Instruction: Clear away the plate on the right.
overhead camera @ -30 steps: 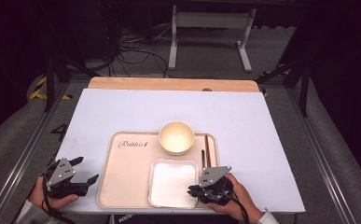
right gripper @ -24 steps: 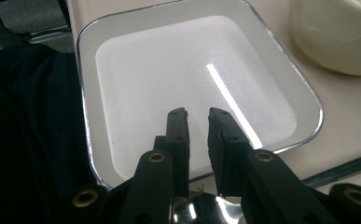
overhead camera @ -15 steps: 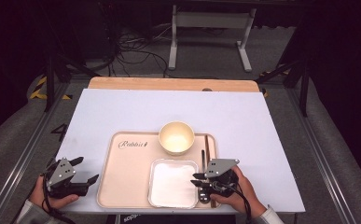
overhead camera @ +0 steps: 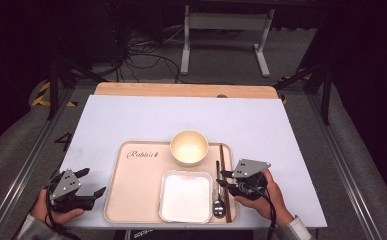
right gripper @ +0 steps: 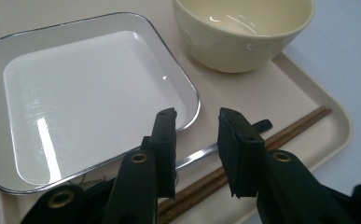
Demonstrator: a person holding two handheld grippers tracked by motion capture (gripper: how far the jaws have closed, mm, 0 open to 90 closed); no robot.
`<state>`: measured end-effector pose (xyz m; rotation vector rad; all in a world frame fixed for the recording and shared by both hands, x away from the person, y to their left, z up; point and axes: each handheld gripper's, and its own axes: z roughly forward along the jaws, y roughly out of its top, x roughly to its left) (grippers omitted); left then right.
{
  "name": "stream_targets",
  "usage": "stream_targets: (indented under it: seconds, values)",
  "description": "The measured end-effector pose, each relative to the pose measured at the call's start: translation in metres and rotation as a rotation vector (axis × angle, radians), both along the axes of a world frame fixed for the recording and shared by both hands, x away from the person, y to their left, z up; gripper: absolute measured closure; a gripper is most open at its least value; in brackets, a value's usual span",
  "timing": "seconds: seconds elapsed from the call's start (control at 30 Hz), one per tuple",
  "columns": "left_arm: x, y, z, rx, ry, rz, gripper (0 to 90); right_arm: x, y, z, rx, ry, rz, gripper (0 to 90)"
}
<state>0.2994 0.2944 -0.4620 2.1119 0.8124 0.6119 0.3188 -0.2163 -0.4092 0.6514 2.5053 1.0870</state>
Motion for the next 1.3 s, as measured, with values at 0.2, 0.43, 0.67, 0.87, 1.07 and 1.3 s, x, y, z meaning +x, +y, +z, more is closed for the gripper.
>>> stream_targets:
  seconds: [0.2, 0.43, 0.67, 0.87, 1.07, 1.3]
  values:
    - [0.001, 0.0, 0.0, 0.002, 0.0, -0.002, 17.7, 0.003, -0.011, 0.004, 0.023, -0.041, -0.043, 59.7]
    - [0.0, 0.0, 0.001, -0.003, -0.004, -0.001, 17.8, 0.002, -0.026, 0.012, 0.017, -0.097, -0.091, 49.8]
    - [0.001, -0.001, 0.001, -0.004, -0.002, -0.004, 17.7, 0.0, -0.047, 0.016, 0.033, -0.127, -0.162, 43.8]
    - [0.002, -0.001, 0.0, -0.008, 0.001, -0.002, 17.8, -0.002, -0.069, 0.02, 0.039, -0.144, -0.234, 37.3]
    - [0.006, -0.004, 0.001, -0.009, 0.002, -0.012, 17.8, -0.006, -0.086, 0.016, 0.04, -0.132, -0.285, 30.0]
    - [0.01, -0.007, 0.001, -0.02, -0.003, -0.021, 17.8, -0.012, -0.099, 0.003, 0.065, -0.138, -0.259, 20.7]
